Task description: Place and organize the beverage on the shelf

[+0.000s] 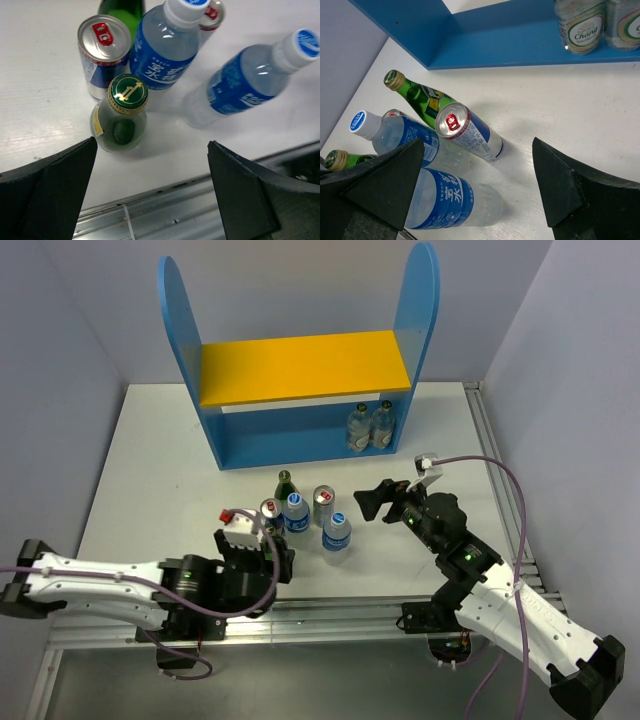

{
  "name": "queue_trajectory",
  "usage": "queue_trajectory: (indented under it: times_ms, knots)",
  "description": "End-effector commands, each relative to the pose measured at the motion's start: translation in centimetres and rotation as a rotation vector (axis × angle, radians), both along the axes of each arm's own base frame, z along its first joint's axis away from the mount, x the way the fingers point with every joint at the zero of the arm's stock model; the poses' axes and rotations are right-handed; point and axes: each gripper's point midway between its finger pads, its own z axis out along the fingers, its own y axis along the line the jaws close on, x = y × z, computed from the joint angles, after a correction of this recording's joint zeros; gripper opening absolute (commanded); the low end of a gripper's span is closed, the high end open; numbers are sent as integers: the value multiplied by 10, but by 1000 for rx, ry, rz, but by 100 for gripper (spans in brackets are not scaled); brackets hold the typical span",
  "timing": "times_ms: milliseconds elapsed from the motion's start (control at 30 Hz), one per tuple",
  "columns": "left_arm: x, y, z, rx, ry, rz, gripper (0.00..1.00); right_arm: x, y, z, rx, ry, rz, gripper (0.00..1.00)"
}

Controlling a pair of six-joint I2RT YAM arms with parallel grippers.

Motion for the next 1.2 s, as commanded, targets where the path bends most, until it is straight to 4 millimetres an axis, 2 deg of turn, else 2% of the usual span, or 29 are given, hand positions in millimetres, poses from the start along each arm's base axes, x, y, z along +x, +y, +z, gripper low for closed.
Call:
queue_trajectory:
  times_ms: [0,33,133,200,233,267,333,433,533,633,667,700,733,767,833,867,1000,1100,1133,1167]
  knots:
    - [13,5,3,4,-89,121,99,2,1,4,1,-21,-4,95]
    - [15,1,1,-2,-100,127,99,2,2,5,6,-23,0,95]
    - [26,-1,-22,44,-119,161,99,1,3,4,11,-24,7,95]
    - [33,-1,-30,75,-129,162,99,1,3,4,13,-24,9,95]
    - [37,-9,-28,27,-130,169,99,0,3,4,13,-25,10,95]
    - [42,-4,-38,77,-137,164,98,0,3,4,15,-25,10,95]
    - [49,-5,-42,75,-146,174,96,0,3,5,16,-28,10,95]
    - [63,-1,-49,84,-160,205,92,-1,3,5,20,-31,13,95]
    - [74,3,-51,86,-167,233,82,-1,5,3,19,-24,19,95]
    - [83,5,-51,99,-177,250,61,0,5,0,17,-18,21,95]
    - [85,5,-51,112,-179,249,41,-1,6,-1,17,-15,23,95]
    - [86,5,-51,114,-180,254,32,-1,6,-2,18,-11,24,95]
    - [87,4,-51,120,-179,259,25,-1,6,-6,11,-2,24,95]
    - [87,4,-51,123,-179,260,16,1,8,-1,27,-21,23,95]
    - [87,3,-51,137,-176,262,7,2,9,-5,25,-14,26,95]
    - [87,3,-50,137,-175,265,0,2,10,-5,26,-13,27,95]
    - [88,12,-40,163,-172,300,0,2,9,-5,25,-12,24,95]
    - [87,21,-10,173,-179,340,0,1,9,-3,29,-18,26,95]
    - [88,17,12,132,-186,346,0,1,8,-3,30,-20,23,95]
    - [88,24,21,168,-197,346,0,1,8,-2,33,-23,23,95]
